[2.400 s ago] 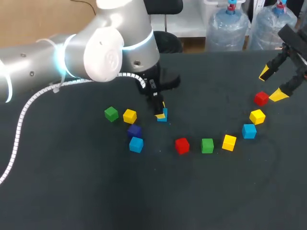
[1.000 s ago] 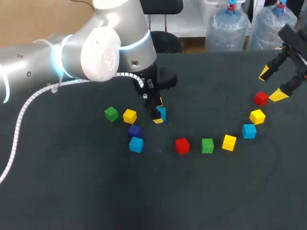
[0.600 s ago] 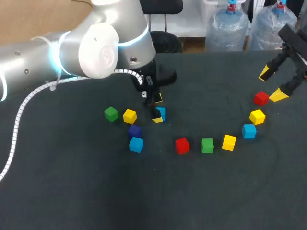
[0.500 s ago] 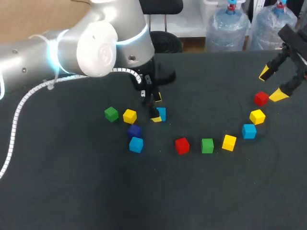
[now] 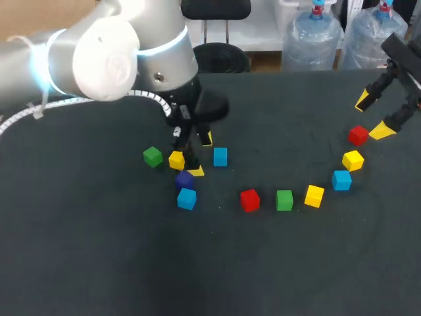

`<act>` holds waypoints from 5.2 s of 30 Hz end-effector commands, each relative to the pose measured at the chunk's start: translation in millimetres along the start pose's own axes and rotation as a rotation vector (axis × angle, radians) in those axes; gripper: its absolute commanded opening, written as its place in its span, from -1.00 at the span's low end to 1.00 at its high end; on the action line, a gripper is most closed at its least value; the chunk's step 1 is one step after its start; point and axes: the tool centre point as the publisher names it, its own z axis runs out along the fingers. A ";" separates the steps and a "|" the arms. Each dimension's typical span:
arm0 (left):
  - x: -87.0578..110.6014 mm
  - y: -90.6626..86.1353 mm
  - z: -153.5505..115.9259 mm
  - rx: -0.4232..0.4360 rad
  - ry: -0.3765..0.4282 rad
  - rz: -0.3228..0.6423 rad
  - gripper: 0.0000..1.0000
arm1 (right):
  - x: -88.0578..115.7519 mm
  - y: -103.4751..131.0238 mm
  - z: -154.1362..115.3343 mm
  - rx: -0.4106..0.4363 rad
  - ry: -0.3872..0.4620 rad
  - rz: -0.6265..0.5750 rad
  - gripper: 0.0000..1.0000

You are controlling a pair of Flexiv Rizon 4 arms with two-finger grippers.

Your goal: Place the blue cubes, place green cubes on the blue cubes, place the yellow cubes on the green cubes, then place the red cubes on the yellow cubes, and place purple cube on the red cubes.

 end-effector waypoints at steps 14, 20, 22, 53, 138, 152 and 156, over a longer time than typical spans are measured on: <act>9.1 -61.2 3.5 -0.016 0.027 0.012 1.00 | 0.0 -0.8 0.3 -0.002 -0.001 -0.001 1.00; 17.8 -65.6 14.6 0.000 0.029 -0.010 1.00 | 0.0 -0.8 0.3 -0.002 -0.001 -0.001 1.00; 19.5 -65.2 16.8 -0.008 0.024 -0.019 1.00 | 0.0 -0.8 0.3 -0.002 -0.001 -0.001 1.00; 32.6 -76.4 47.8 0.044 0.006 -0.085 1.00 | 0.0 -0.8 0.3 -0.002 -0.001 -0.001 1.00; 6.9 1.7 20.9 0.023 -0.040 -0.060 -1.00 | 0.0 -0.8 0.3 -0.002 -0.001 -0.001 1.00; 11.6 17.7 33.9 0.009 -0.015 -0.061 -1.00 | 0.0 -0.8 0.3 -0.002 -0.001 -0.001 1.00; 15.2 20.4 33.9 0.001 -0.010 -0.068 -1.00 | 0.0 -0.8 0.3 -0.002 -0.001 -0.001 1.00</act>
